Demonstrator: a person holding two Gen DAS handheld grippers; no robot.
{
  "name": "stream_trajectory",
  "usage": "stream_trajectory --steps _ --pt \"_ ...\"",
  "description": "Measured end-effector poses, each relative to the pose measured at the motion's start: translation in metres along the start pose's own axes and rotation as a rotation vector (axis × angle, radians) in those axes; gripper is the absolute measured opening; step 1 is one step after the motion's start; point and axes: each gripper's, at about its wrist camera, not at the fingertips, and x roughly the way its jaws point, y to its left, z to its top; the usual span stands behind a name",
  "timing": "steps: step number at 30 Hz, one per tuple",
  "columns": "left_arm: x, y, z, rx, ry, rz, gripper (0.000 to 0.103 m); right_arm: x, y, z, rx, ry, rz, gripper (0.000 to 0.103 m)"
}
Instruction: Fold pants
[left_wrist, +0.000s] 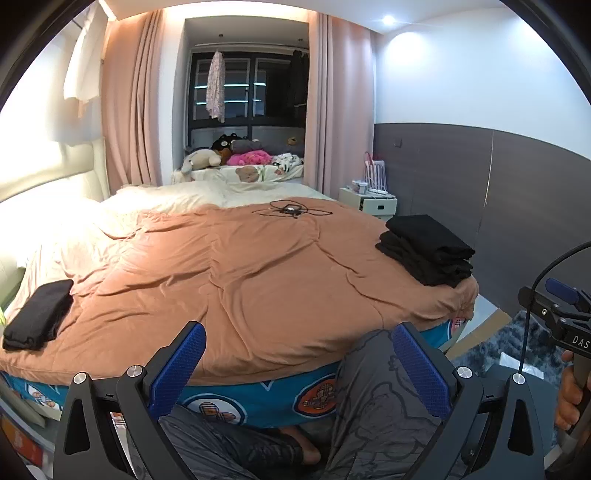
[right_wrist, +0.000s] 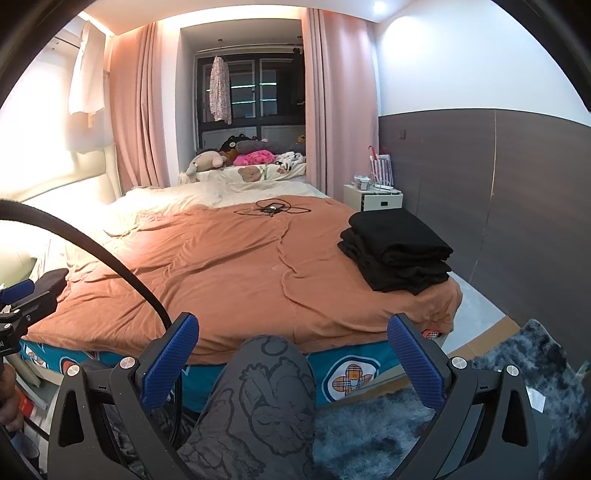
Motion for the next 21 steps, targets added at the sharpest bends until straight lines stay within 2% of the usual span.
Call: stream_trajectory --steps 21 --pt "-0.0045 -0.0024 0.0002 0.004 0.0 -0.012 0.102 0.0017 -0.0056 -0.0022 0.001 0.005 -0.012 0.103"
